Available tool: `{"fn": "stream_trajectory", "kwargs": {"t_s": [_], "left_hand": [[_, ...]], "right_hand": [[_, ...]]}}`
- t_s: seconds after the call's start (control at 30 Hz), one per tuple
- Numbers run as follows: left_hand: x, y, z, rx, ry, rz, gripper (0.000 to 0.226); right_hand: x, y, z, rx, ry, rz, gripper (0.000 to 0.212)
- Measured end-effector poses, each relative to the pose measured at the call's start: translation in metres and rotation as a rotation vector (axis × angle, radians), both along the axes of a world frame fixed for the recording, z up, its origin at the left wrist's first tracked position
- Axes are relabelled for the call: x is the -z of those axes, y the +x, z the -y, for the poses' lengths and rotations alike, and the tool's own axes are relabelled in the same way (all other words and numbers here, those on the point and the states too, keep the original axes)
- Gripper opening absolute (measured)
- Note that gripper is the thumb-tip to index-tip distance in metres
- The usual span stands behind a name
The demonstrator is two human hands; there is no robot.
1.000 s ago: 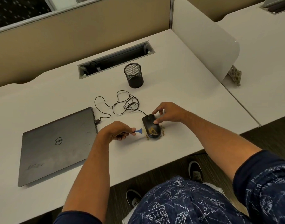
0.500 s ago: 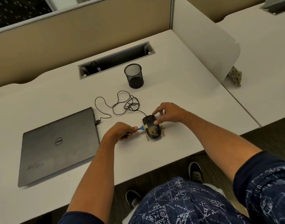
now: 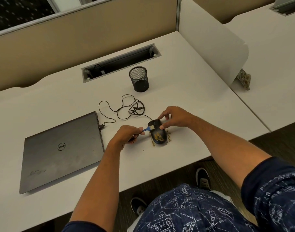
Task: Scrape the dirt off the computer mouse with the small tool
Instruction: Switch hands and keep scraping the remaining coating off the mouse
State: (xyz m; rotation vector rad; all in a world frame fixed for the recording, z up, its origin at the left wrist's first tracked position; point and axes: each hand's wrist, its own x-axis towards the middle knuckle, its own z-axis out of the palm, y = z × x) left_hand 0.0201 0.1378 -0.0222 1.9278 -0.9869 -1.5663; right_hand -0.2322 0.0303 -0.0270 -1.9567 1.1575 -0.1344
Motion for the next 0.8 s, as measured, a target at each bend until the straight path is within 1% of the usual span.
{"fn": "stream_trajectory", "kwargs": {"t_s": [0.17,0.37,0.57,0.67,0.8], "left_hand": [[0.001,-0.011,0.001,0.068,0.02,0.041,0.026],[-0.007,-0.006,0.003,0.21,0.121,0.048,0.023],[-0.012,0.003,0.002,0.35,0.227,0.18,0.021],[-0.014,0.01,0.0,0.299,0.19,0.096,0.021],[-0.014,0.013,-0.001,0.161,0.06,0.035,0.023]], "right_hand": [[-0.002,0.001,0.001,-0.002,-0.003,-0.026,0.052],[-0.004,0.0,0.0,-0.007,-0.011,-0.02,0.052],[-0.007,0.0,-0.002,0.001,0.006,-0.027,0.053],[-0.008,0.001,-0.003,0.002,0.007,-0.031,0.052],[-0.009,0.001,-0.003,0.008,0.006,-0.03,0.052]]}}
